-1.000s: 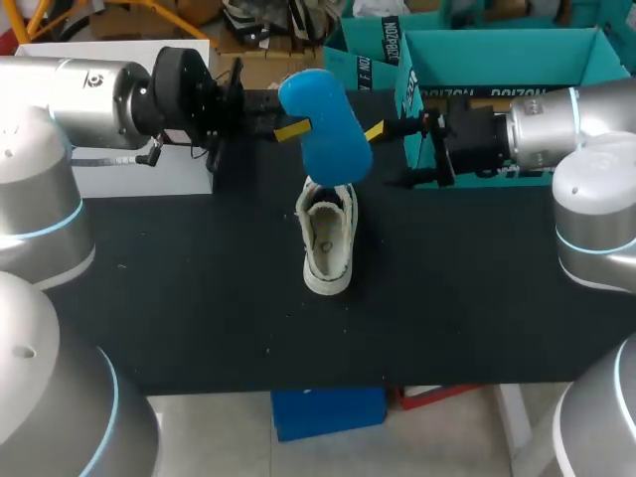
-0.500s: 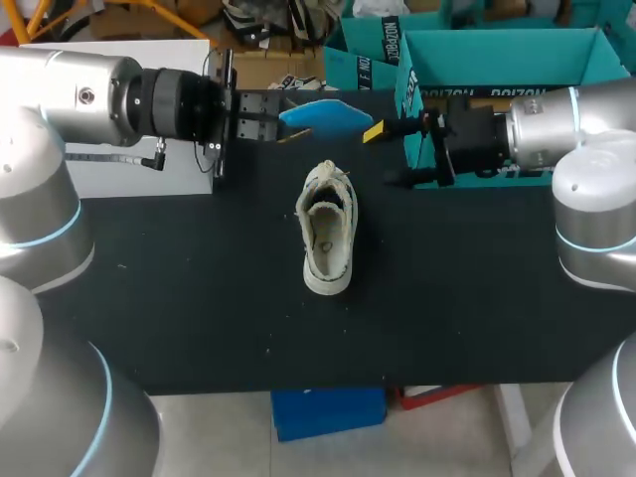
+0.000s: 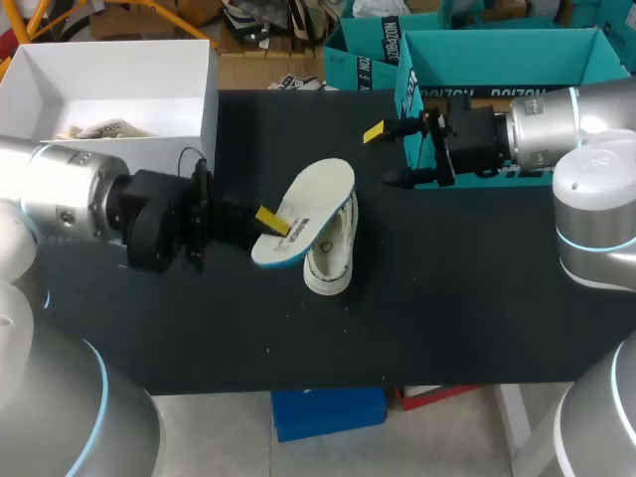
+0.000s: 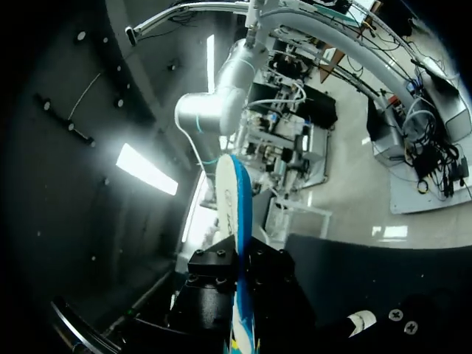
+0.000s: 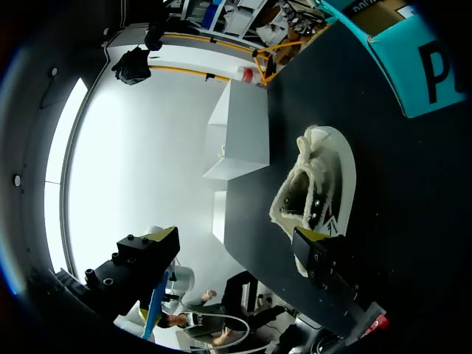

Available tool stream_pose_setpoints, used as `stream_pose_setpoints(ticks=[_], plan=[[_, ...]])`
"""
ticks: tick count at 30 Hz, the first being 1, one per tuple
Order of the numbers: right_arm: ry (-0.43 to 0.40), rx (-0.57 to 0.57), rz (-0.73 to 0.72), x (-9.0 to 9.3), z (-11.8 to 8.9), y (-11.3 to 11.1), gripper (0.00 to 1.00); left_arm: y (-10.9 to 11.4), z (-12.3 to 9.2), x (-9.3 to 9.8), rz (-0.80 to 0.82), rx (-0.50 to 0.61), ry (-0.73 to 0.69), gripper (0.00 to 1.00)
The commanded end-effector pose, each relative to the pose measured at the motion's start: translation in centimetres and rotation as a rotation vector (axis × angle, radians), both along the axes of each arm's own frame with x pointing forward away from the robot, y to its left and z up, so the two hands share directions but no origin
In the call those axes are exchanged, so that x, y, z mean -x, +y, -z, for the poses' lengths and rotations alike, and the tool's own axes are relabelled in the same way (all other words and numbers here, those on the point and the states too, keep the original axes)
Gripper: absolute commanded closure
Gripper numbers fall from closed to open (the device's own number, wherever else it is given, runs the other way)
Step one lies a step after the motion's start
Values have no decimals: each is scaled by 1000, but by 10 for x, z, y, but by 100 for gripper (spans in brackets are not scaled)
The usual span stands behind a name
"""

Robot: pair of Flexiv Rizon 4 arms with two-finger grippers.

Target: Take the shoe out of the shoebox, open the shoe tongue, remove and reinsert the insole, then place the shoe into the shoebox

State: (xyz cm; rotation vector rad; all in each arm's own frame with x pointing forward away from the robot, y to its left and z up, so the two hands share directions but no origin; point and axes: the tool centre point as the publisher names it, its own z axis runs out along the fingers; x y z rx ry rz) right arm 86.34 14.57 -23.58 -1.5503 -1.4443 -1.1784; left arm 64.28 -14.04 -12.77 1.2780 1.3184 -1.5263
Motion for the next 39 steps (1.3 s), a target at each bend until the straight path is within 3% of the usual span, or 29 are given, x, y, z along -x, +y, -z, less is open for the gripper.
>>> stream_pose_setpoints(ticks=[1, 3, 9, 20, 28, 39], plan=[[-2, -2, 3, 0, 2, 2, 0, 14, 39, 30, -33, 60, -218, 100], [-2, -2, 3, 0, 2, 2, 0, 13, 51, 31, -43, 14, -283, 100], [-2, -2, 3, 0, 2, 2, 0, 14, 88, 26, -53, 20, -319, 100], [-2, -2, 3, 0, 2, 2, 0, 12, 122, -3, -48, -18, -444, 100], [-2, -2, 3, 0, 2, 2, 0, 9, 153, -34, -84, -49, -437, 100], [-2, -2, 3, 0, 2, 2, 0, -8, 169, -88, -120, -55, -425, 100]])
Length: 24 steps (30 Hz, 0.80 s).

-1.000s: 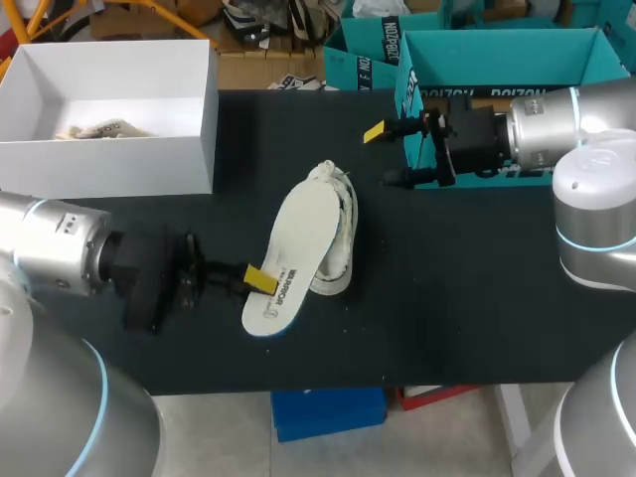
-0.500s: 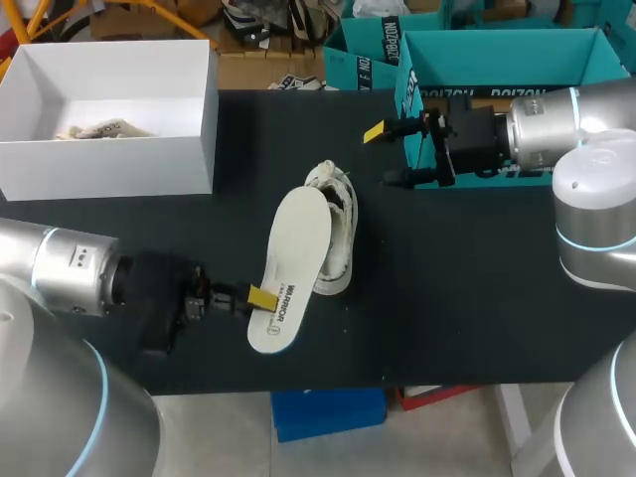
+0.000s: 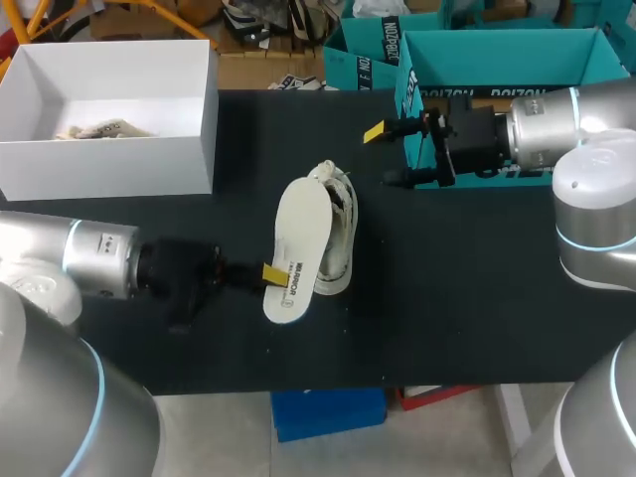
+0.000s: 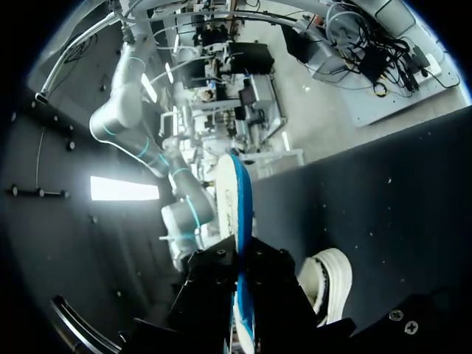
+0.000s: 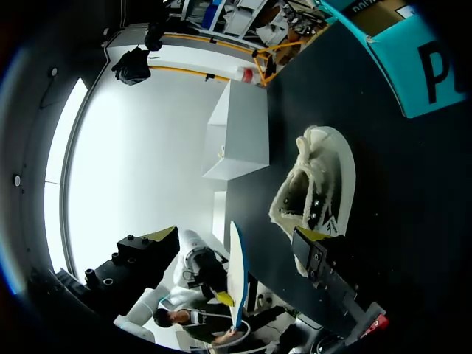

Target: Take the shoe out of the shoebox, open the shoe tongue, remove and reinsert the insole, then place the shoe into the shoebox

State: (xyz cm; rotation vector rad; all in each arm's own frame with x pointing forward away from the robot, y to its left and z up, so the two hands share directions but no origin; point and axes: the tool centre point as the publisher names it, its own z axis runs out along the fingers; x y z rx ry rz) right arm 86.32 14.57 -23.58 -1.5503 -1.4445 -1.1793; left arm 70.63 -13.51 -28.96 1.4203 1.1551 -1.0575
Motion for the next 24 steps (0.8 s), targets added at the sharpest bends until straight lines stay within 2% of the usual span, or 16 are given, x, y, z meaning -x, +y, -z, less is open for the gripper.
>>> stream_pose_setpoints(ticks=[1, 13, 18, 24], plan=[[-2, -2, 3, 0, 1, 2, 0, -14, 7, -30, 17, 2, -6, 100], [-2, -2, 3, 0, 1, 2, 0, -24, -7, -83, -12, 30, -43, 100], [-2, -2, 3, 0, 1, 2, 0, -26, -7, -95, -28, 31, -46, 100], [-2, -2, 3, 0, 1, 2, 0, -26, -8, -96, -36, 32, -41, 100]])
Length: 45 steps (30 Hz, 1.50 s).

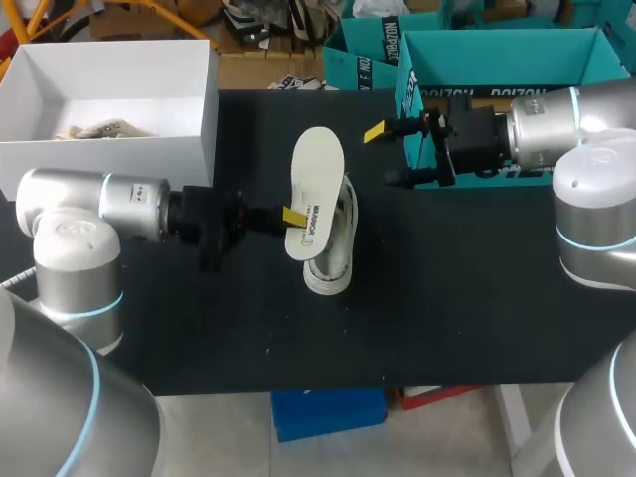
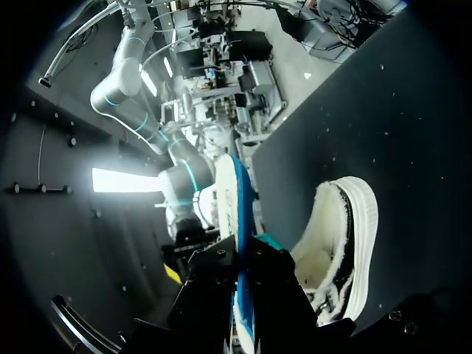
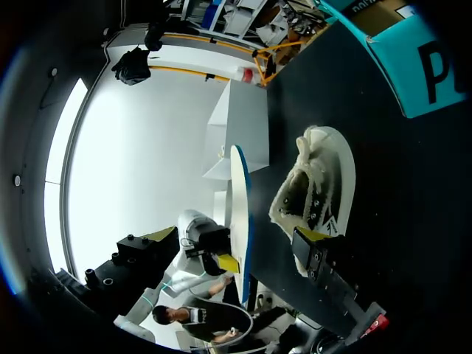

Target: Take the shoe out of the shoebox, open the shoe tongue, remove and reinsert the insole, then place the shoe into the shoebox

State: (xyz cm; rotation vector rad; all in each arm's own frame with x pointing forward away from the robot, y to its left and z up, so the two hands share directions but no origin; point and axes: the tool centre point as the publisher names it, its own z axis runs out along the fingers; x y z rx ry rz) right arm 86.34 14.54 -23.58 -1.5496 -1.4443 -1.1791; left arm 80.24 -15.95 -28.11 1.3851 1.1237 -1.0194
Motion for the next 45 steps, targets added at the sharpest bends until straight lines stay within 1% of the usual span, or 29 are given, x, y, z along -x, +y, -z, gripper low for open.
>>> stream_pose_setpoints(ticks=[1, 3, 5, 7, 13, 24, 27, 36, 43, 44, 45], plan=[[-2, -1, 3, 0, 1, 2, 0, -1, 0, 0, -4, -3, -3, 100], [-2, -1, 3, 0, 1, 2, 0, -1, 0, 0, -4, -3, -3, 100], [-3, -21, -30, -4, 10, 4, 0, -1, 0, 0, -4, -3, -3, 100], [-17, -40, -47, -4, 15, 8, 0, -1, 0, 0, -4, -3, -3, 100], [-42, -84, -89, 1, 29, 20, 0, -1, 0, 0, -4, -3, -3, 100], [-77, -107, -77, 11, 26, 44, 0, -1, 0, 0, -4, -3, -3, 100], [-74, -112, -72, 14, 27, 53, 0, -1, 0, 0, -4, -3, -3, 100], [-66, -126, -86, 10, 34, 76, 0, -1, 0, 0, -4, -3, -3, 100], [-55, -134, -90, 9, 39, 85, 0, -1, 0, 0, -4, -3, -3, 100], [-53, -135, -90, 9, 40, 86, 4, -1, 0, 0, -4, -3, -3, 100], [-52, -137, -89, 9, 41, 86, 10, -1, 0, 0, -4, -3, -3, 100]])
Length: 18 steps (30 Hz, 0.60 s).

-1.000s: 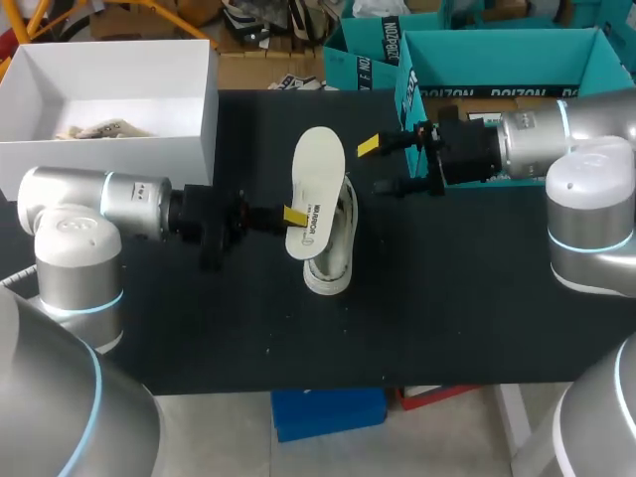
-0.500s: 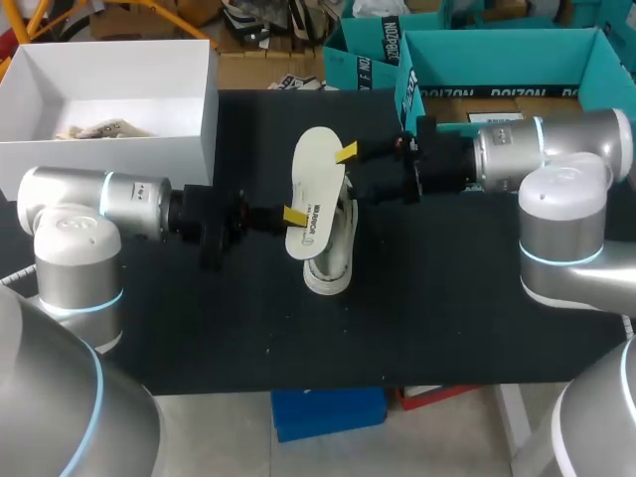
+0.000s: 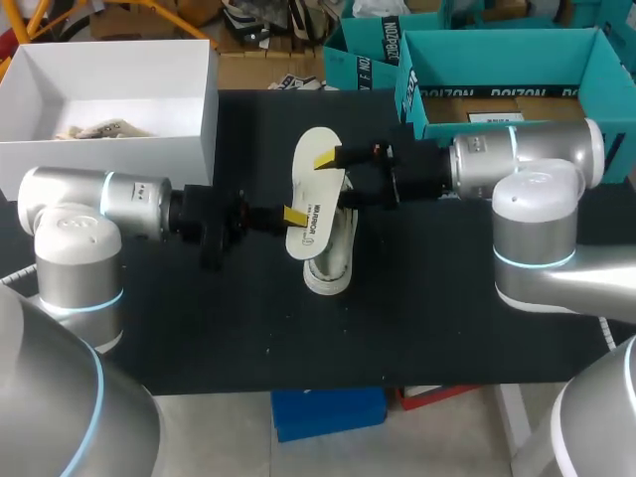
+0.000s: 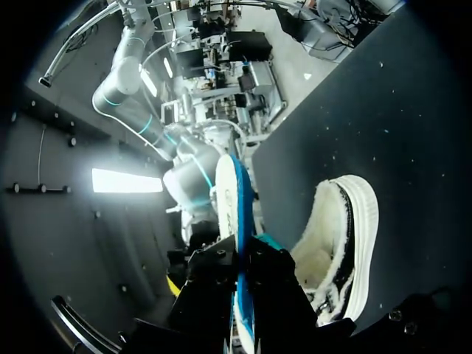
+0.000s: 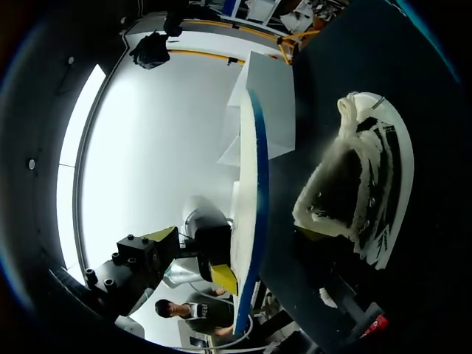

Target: Take the shoe out of the shoebox, open the shoe tongue, remove and reinsert the insole, then place the shoe into the shoebox

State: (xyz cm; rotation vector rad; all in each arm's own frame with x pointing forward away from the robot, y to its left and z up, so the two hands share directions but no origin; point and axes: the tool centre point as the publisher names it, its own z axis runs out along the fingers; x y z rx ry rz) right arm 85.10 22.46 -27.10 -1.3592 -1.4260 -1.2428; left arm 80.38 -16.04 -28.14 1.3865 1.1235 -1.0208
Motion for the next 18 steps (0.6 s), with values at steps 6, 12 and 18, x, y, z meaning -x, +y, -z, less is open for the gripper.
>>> stream_pose_setpoints(ticks=[6, 12, 18], plan=[[21, -2, 5, -3, 13, 8, 61, -1, 0, 2, -5, -2, -4, 100], [48, 20, 9, -2, 18, 8, 100, -1, 0, 2, -5, -2, -4, 100], [48, 20, 9, -2, 18, 8, 100, 0, -4, 3, 9, -15, 40, 0]])
